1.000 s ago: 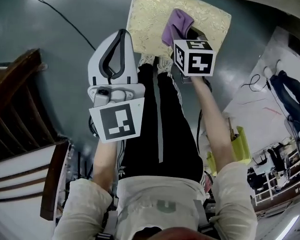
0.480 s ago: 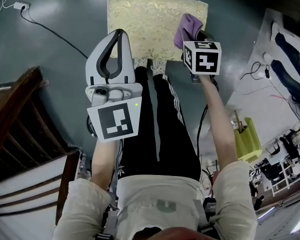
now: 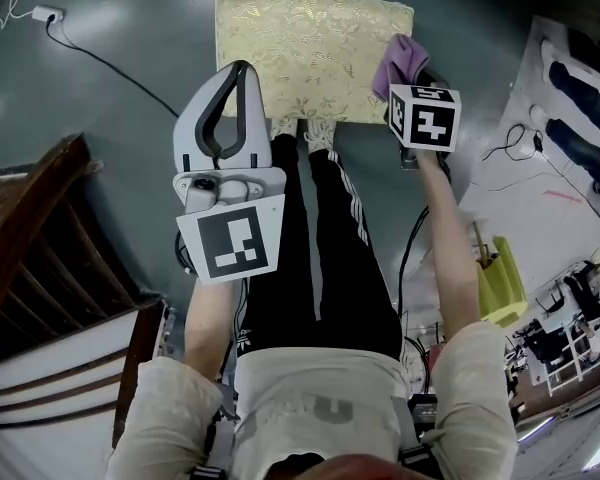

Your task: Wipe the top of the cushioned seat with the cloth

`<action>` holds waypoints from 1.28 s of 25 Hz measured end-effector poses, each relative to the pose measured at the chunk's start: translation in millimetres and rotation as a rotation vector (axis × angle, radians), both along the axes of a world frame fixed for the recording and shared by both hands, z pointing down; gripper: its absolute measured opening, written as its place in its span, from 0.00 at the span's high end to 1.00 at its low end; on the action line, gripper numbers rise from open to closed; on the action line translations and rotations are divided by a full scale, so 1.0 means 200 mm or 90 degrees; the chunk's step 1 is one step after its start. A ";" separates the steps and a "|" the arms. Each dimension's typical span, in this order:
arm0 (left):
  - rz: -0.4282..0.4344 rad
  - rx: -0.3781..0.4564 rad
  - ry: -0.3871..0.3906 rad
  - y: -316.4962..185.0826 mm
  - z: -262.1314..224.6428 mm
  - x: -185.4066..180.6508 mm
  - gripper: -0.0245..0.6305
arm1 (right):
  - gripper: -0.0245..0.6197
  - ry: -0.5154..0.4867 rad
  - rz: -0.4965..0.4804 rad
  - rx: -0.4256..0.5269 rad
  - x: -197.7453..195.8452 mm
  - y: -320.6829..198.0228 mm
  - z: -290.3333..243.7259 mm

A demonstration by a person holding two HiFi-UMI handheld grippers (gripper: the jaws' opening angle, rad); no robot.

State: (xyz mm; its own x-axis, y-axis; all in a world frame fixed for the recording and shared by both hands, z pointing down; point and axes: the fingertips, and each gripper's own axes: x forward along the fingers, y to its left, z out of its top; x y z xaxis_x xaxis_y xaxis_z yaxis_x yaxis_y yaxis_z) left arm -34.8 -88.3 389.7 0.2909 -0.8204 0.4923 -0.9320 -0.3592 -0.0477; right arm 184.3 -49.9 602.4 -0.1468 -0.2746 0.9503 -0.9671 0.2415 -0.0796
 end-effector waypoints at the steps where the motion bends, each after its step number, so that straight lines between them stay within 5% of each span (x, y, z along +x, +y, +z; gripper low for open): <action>1: -0.002 -0.001 0.001 0.00 0.00 -0.01 0.95 | 0.81 0.006 -0.007 0.000 0.00 0.00 0.00; 24: -0.028 -0.004 0.007 0.03 0.02 -0.13 0.95 | 0.81 0.085 -0.016 0.000 0.08 0.00 0.01; 32: -0.043 0.011 0.001 0.04 -0.13 -0.22 0.95 | 0.81 -0.028 0.026 0.048 -0.14 -0.07 -0.41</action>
